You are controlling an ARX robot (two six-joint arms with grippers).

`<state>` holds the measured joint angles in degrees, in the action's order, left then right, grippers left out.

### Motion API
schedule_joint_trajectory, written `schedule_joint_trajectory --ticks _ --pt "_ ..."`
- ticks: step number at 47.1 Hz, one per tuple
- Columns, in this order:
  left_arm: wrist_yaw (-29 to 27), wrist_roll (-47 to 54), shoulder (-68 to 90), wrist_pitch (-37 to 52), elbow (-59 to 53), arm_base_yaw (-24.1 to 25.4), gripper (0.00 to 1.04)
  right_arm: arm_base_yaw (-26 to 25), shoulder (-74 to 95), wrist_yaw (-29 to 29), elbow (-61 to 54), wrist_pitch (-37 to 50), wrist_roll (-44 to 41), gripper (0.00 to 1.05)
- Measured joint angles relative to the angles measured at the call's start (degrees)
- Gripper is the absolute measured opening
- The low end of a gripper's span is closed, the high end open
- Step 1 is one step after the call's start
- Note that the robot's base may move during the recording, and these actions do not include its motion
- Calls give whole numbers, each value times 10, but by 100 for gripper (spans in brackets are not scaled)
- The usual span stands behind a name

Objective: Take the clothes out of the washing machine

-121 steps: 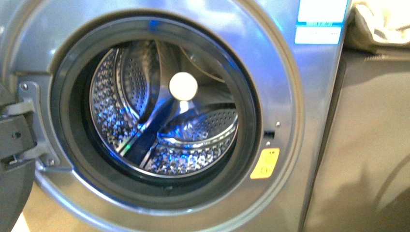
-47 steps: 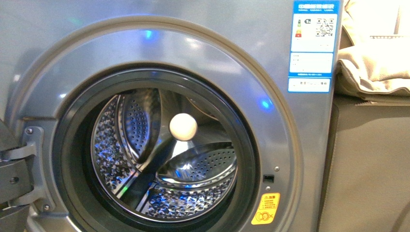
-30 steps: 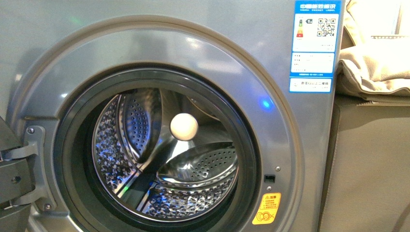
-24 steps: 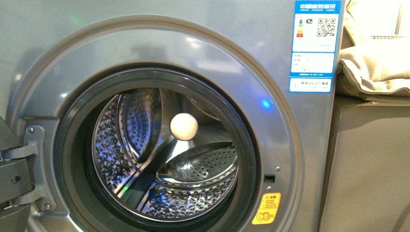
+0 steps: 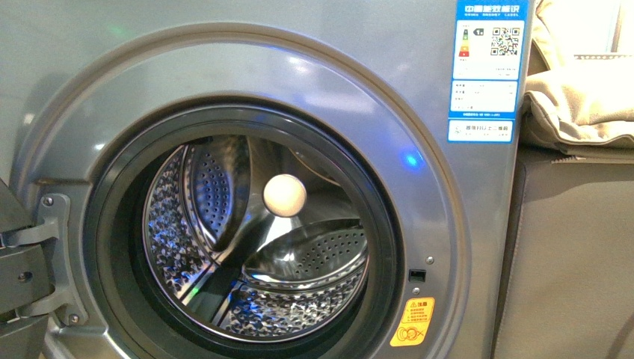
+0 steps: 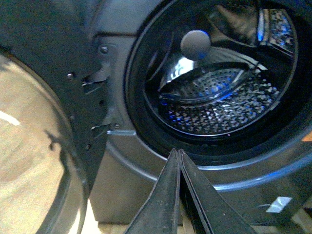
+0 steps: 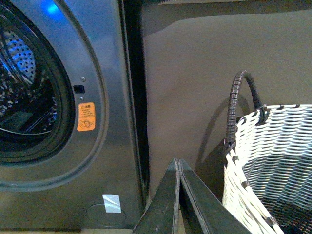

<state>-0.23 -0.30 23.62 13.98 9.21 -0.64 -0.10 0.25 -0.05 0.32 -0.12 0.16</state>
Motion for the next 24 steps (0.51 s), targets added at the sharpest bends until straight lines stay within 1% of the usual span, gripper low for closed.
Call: schedule_joint_trajectory --ticks 24 --pt "2 0 -93 -28 -61 5 4 0 0 0 0 0 0 2"
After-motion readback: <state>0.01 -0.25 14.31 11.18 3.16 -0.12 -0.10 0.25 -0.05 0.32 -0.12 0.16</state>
